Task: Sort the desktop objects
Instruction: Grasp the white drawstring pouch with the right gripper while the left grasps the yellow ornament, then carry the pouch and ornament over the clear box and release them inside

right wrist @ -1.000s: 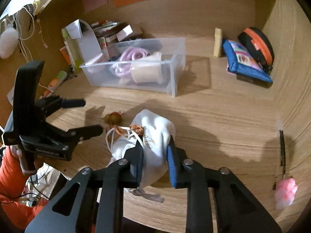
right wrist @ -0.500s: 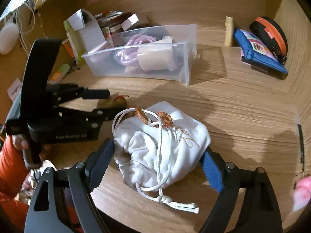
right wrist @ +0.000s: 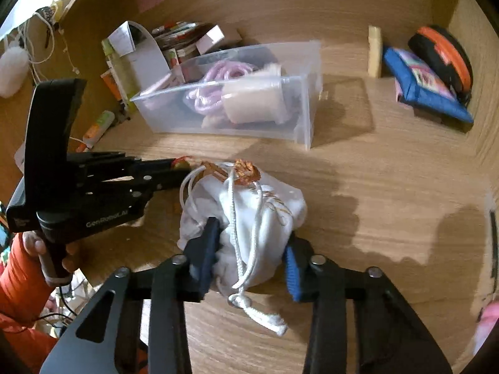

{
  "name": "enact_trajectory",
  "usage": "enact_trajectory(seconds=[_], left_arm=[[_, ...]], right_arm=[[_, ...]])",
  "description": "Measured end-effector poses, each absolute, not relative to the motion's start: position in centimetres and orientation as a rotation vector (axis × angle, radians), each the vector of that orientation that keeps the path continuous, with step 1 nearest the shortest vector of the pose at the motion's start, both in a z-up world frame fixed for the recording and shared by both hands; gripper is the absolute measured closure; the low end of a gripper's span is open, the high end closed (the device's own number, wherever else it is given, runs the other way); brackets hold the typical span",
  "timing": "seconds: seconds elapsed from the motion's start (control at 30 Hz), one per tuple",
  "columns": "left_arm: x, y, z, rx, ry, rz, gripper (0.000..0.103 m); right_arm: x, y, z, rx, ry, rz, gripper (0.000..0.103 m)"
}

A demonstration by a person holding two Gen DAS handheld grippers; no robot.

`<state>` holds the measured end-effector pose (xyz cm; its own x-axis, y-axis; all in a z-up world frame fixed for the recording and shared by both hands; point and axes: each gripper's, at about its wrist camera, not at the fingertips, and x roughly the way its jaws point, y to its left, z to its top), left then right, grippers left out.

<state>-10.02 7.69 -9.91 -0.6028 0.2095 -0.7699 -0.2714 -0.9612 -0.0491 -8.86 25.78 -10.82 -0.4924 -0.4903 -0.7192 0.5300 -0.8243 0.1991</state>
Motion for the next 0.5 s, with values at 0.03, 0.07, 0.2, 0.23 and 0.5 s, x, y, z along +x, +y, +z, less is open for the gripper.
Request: enact_trajectory(seconds=[0.03,0.07,0.2,0.23,0.5], left_arm=[[-10.0,7.5,-9.6,-1.223,0.1,2.602,0.084],[-9.9,7.2,-9.0,-1.206,0.089,2.613,0.084],[-9.5,6.5,-6.8,-1.139,0.064,2.652,0.084],[-9.4,6.4,-6.3,-1.123,0.054,2.656,0.084],[-9.7,4.3,-1.5,-0.994,0.022,2.733,0.084]], right_arm=[[-8.8,25.7,-10.4,1.069,0.064,-2.303,0.073],[-8.7,25.5,-10.0,1.054,0.067,-2.306,0.073],[-8.5,24.5,-8.0,0.974,0.101,-2.339,0.073],[-8.5,24.3,-7.5,0.957,0.103,-2.338,0.073],[-9.5,22.4,-3.8,0.84,0.171,-2.347,0.073]])
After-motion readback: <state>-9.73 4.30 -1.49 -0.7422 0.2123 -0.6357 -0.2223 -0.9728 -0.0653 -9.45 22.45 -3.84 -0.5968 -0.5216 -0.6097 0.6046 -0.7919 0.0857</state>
